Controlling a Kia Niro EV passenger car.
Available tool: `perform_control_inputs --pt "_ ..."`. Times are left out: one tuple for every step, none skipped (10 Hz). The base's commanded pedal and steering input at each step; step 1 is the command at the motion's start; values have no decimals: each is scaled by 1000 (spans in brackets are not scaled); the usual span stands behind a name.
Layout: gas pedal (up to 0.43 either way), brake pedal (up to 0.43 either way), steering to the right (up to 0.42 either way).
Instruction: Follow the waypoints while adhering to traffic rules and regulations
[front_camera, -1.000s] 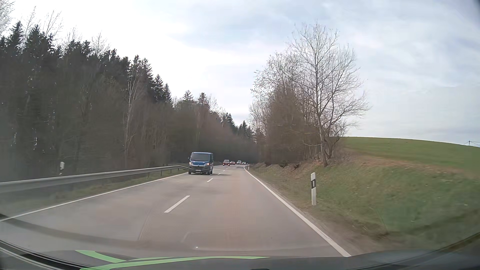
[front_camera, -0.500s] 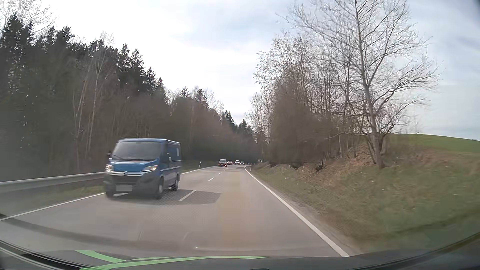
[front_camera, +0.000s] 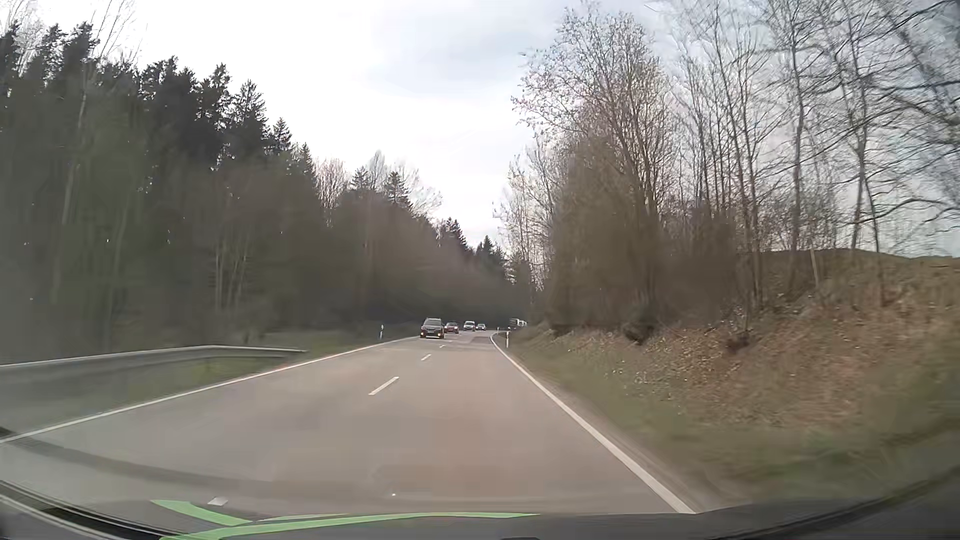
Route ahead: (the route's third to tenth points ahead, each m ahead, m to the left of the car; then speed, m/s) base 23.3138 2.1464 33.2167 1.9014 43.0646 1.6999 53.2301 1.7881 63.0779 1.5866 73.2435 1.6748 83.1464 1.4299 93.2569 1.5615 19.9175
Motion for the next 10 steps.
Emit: perform_control_inputs --pt "311 0 1" --pt "311 0 1" --pt "311 0 3" --pt "311 0 4" --pt "311 0 4" --pt "311 0 3" --pt "311 0 3" --pt "311 0 0" --pt "311 0 0" --pt "311 0 0"
